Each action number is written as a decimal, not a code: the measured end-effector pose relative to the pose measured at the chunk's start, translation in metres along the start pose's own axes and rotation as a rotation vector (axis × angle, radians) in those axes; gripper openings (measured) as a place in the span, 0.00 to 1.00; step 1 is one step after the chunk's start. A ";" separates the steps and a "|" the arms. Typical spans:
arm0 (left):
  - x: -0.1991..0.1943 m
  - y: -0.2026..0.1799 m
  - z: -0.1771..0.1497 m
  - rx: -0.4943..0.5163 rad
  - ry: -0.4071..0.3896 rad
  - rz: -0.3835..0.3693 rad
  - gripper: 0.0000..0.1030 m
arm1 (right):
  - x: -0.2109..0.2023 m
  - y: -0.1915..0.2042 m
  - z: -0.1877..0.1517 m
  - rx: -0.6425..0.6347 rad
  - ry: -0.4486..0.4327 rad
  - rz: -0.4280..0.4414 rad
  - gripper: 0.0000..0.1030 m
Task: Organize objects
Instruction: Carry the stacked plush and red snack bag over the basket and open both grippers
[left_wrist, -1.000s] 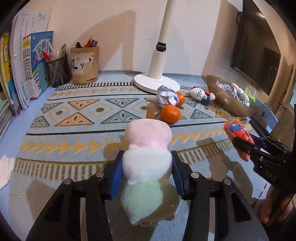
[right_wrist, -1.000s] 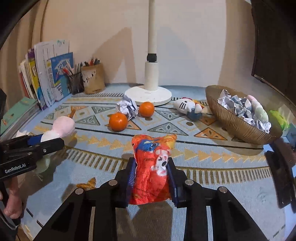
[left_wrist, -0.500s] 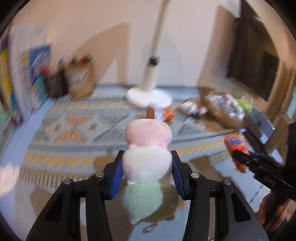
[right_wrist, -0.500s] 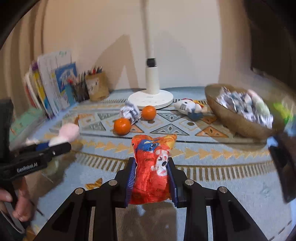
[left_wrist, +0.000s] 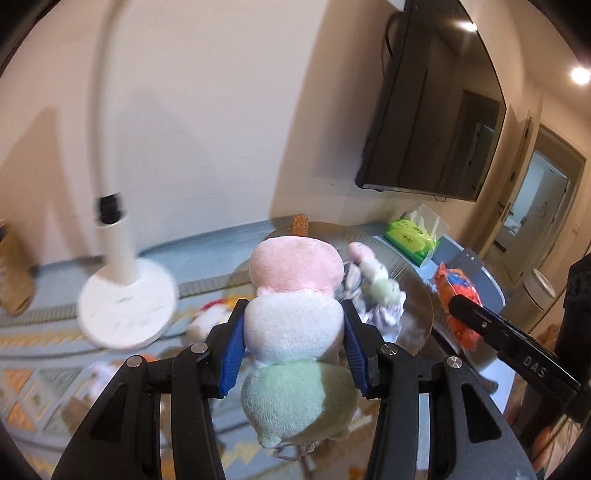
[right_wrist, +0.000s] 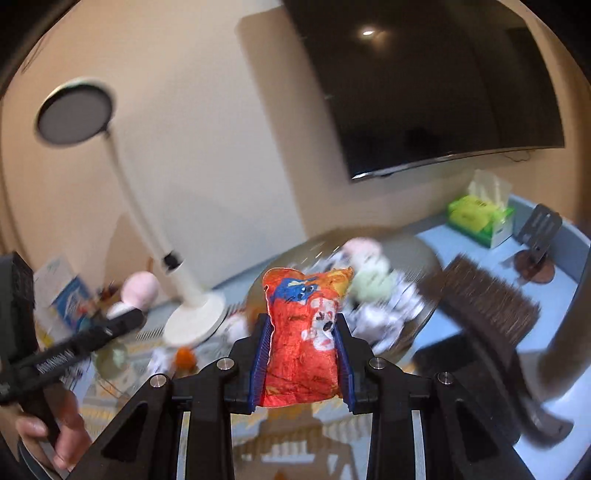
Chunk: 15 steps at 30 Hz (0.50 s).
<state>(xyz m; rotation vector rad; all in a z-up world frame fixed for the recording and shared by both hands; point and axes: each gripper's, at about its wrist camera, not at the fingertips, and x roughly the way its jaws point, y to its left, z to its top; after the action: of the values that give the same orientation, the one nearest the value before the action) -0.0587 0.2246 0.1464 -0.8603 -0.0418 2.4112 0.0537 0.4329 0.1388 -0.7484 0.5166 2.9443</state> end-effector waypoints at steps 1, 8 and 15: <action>0.009 -0.006 0.003 0.009 -0.001 0.002 0.44 | 0.006 -0.004 0.006 0.011 -0.001 -0.004 0.31; 0.066 -0.028 0.015 0.049 0.031 -0.018 0.59 | 0.042 -0.014 0.031 0.015 0.003 -0.036 0.32; 0.029 0.001 -0.010 -0.011 0.087 -0.078 0.68 | 0.044 -0.022 0.026 0.027 0.053 -0.056 0.59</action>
<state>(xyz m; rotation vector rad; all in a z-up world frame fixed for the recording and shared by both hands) -0.0720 0.2374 0.1216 -0.9501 -0.0548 2.3005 0.0062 0.4607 0.1324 -0.8261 0.5293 2.8673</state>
